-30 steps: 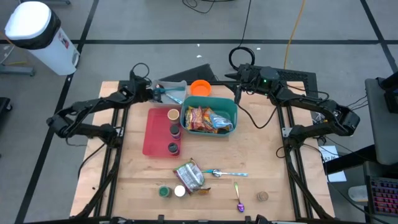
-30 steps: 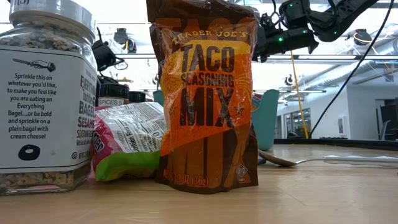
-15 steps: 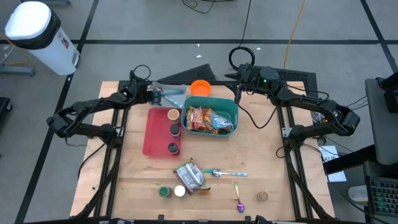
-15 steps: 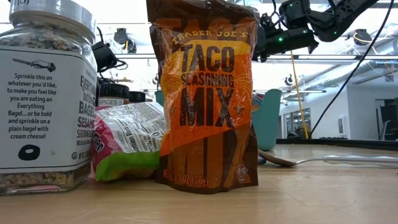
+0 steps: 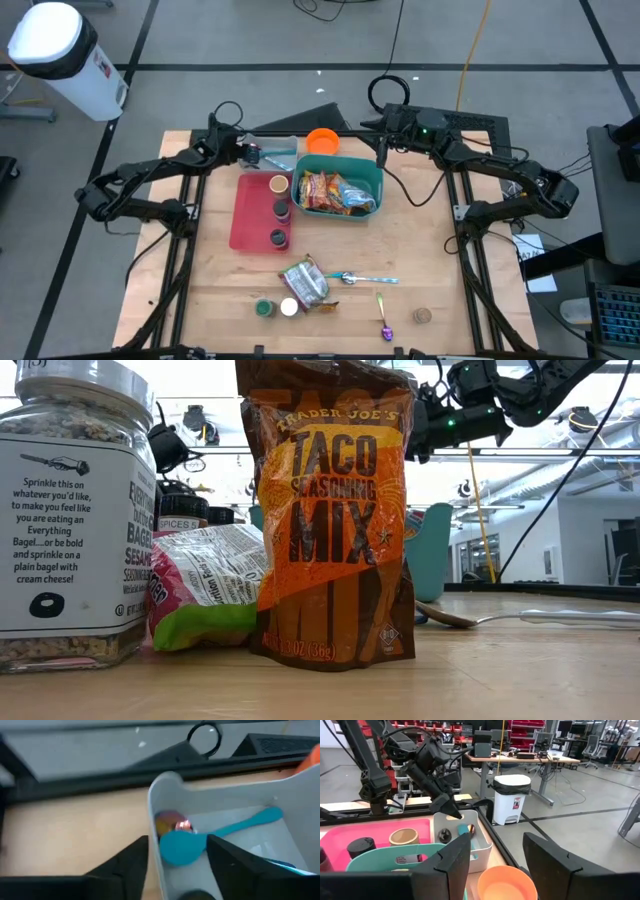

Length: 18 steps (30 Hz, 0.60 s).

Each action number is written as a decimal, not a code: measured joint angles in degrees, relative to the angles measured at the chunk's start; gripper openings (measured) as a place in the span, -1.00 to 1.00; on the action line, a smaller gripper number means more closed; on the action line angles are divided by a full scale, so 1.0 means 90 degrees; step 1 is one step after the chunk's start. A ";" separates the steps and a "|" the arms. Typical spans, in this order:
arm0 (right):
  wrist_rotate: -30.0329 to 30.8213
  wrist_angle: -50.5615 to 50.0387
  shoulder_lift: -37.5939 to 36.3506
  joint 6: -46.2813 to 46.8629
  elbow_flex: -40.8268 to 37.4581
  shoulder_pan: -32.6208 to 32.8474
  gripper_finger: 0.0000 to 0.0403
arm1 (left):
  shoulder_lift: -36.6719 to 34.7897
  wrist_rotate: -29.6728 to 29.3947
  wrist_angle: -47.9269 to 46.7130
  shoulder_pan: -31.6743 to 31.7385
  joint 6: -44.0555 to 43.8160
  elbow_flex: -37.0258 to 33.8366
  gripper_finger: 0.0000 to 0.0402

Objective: Pick & Place Food Item
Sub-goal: Put the violet spoon into the gray bin

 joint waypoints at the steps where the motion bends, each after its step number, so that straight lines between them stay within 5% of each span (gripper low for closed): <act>1: 0.0000 -0.0025 0.0000 0.0000 0.0002 0.0023 -0.12 | -0.0067 0.0027 0.0077 0.0031 0.0296 0.0000 0.08; 10: 0.0025 -0.0876 -0.0787 0.0478 0.0000 0.0490 -0.12 | -0.2324 0.0889 -0.0125 0.0371 0.1334 0.0000 0.36; 14: 0.0060 -0.1125 -0.1073 0.0193 0.0000 0.1625 -0.12 | -0.3388 0.2072 -0.0317 0.0280 0.1762 -0.0094 0.39; 18: 0.1323 -0.1416 -0.1045 -0.0091 0.0000 0.3328 -0.09 | -0.4170 0.2983 -0.0499 0.0170 0.1930 -0.0153 0.39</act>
